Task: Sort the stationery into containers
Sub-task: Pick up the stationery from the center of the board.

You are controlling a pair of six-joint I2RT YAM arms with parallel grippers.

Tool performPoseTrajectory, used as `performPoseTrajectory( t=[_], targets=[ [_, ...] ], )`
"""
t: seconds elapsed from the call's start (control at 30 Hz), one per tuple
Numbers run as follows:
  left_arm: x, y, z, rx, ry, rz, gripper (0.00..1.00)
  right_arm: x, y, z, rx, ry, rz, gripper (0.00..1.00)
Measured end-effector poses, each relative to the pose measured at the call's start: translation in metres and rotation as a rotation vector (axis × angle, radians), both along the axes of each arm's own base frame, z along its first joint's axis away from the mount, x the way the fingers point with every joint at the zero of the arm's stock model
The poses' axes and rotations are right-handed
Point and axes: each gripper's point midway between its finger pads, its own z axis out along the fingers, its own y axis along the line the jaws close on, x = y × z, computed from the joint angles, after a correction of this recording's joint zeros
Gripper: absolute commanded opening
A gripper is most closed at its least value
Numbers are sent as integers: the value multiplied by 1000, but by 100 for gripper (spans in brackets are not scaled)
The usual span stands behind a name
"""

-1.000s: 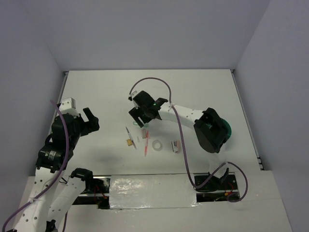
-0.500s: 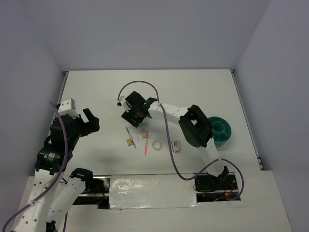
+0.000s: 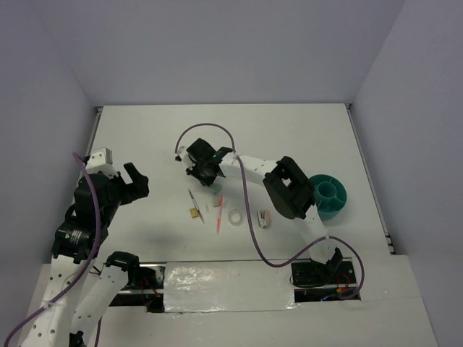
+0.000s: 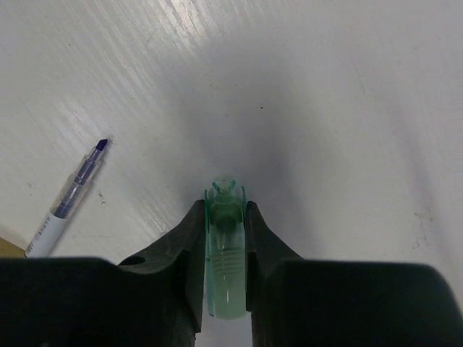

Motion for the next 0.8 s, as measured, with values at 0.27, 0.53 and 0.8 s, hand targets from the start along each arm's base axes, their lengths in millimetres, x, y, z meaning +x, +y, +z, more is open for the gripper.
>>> performPoseTrajectory(
  t=[0.27, 0.53, 0.8],
  targets=[
    [0, 0, 0, 0, 0, -2, 99, 13, -11, 2, 2, -40, -73, 0],
    [0, 0, 0, 0, 0, -2, 99, 68, -63, 54, 80, -158, -319, 0],
    [-1, -1, 2, -2, -9, -4, 99, 18, -182, 196, 320, -438, -609, 0]
  ],
)
